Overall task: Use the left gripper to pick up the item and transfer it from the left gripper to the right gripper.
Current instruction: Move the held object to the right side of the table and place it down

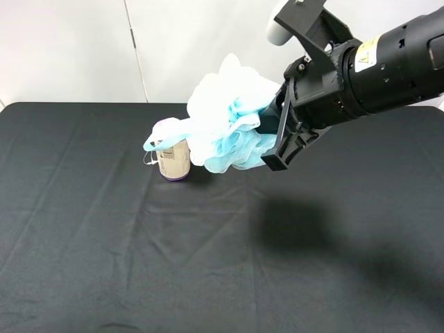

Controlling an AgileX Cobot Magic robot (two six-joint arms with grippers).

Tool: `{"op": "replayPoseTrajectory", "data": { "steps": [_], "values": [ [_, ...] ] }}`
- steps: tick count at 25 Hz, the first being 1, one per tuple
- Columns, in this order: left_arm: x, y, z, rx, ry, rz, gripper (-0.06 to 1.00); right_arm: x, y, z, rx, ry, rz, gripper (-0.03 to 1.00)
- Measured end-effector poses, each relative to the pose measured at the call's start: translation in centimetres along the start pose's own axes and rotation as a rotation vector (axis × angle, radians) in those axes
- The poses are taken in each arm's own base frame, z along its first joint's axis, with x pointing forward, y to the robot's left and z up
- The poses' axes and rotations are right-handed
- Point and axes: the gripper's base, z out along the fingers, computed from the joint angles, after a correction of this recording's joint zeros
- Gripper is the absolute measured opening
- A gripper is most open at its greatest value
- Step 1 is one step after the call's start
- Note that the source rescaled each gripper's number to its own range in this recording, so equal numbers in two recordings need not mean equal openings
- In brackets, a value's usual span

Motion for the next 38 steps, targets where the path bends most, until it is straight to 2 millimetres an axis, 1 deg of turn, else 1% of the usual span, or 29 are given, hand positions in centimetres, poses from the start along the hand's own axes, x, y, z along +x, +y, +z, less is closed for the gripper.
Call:
{"op": "replayPoseTrajectory", "data": {
  "steps": [4, 8, 11, 13, 16, 21, 24, 30, 38],
  "values": [
    [4.7, -0.2, -0.1, -0.007, -0.042, -0.012, 1.00, 0.0, 0.0, 0.0, -0.001, -0.001, 0.003, 0.02],
    [8.8, -0.4, 0.7, -0.006, -0.082, -0.050, 1.00, 0.0, 0.0, 0.0, -0.001, -0.001, 0.004, 0.02],
    [10.9, -0.5, 1.6, -0.006, -0.132, -0.062, 1.00, 0.0, 0.0, 0.0, -0.002, 0.000, 0.004, 0.02],
    [11.8, -0.6, 2.1, -0.006, -0.168, -0.067, 1.00, 0.0, 0.0, 0.0, -0.003, 0.004, 0.007, 0.02],
    [12.6, -0.6, 2.6, -0.005, -0.203, -0.078, 1.00, 0.1, 0.1, 0.0, -0.008, 0.012, 0.010, 0.02],
    [13.4, -0.7, 4.3, -0.004, -0.149, -0.093, 1.00, 0.3, 0.2, 0.0, -0.020, 0.035, 0.038, 0.02],
    [13.5, -0.8, 4.4, 0.006, -0.144, -0.098, 0.99, 0.3, 0.2, 0.0, -0.021, 0.037, 0.054, 0.01],
    [13.5, -1.4, 4.5, 0.076, -0.135, -0.150, 0.99, 0.3, 0.2, 0.0, -0.021, 0.037, 0.058, 0.01],
    [13.5, -1.4, 4.6, 0.070, -0.133, -0.149, 0.99, 0.3, 0.2, 0.0, -0.021, 0.037, 0.060, 0.01]
  ]
}}
